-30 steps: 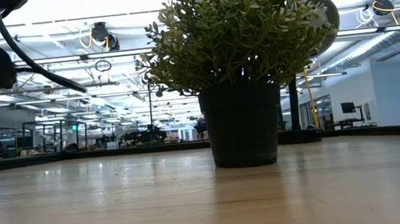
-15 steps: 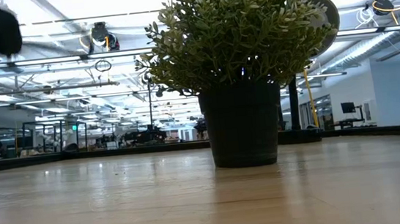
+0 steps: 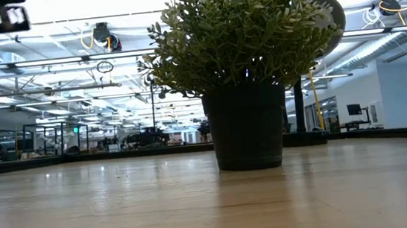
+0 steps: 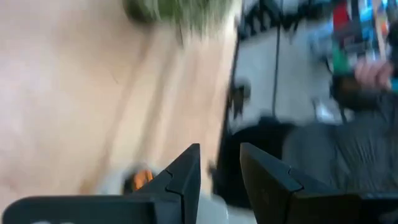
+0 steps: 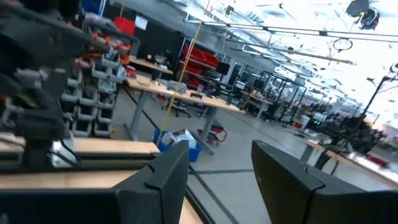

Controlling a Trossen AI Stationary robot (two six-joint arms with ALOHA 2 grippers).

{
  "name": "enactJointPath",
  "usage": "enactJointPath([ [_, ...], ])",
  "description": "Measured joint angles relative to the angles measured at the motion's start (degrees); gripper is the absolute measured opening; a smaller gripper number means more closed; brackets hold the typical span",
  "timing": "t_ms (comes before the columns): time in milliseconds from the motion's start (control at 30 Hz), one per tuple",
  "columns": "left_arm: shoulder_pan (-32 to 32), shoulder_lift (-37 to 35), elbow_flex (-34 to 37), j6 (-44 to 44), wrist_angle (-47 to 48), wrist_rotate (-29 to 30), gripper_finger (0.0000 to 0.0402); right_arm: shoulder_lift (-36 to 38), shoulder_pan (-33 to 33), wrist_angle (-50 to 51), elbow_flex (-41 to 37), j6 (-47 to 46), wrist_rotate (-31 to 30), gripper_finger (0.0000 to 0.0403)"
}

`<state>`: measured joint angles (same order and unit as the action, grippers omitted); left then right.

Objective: Pick and place rubber bands into bin
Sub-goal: Return to Home Position

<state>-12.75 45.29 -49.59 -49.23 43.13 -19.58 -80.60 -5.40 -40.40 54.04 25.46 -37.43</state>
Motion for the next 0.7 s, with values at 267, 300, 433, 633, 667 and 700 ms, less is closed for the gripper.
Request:
enactJointPath([
  [267, 7.13, -0.32, -7.35, 13.87, -2.55, 15.67, 0.0120, 8.74, -0.91, 12.56, 0.02, -7.56, 0.15, 0.0169],
  [300, 7.90, -0.32, -8.19, 16.72, -3.39, 16.65, 0.0120, 9.92, -1.04, 14.68, 0.02, -8.40, 0.15, 0.0169],
  [433, 11.17, -0.26, -11.81, 26.37, -4.74, 20.05, 0.0120, 14.61, -1.11, 21.70, 0.02, -13.19, 0.51, 0.0169],
  [633, 16.76, 0.13, -14.73, 35.36, -2.16, 21.83, 0.0120, 22.08, -1.09, 34.36, 0.02, -18.83, 1.74, 0.0169],
  [667, 17.63, -0.11, -15.10, 36.97, -1.30, 22.45, 0.0120, 23.37, -1.09, 36.59, 0.02, -20.25, 1.92, 0.0169],
  [700, 18.46, -0.46, -15.34, 38.32, -0.36, 23.60, 0.0120, 24.73, -1.09, 39.30, 0.02, -21.65, 2.90, 0.0169],
])
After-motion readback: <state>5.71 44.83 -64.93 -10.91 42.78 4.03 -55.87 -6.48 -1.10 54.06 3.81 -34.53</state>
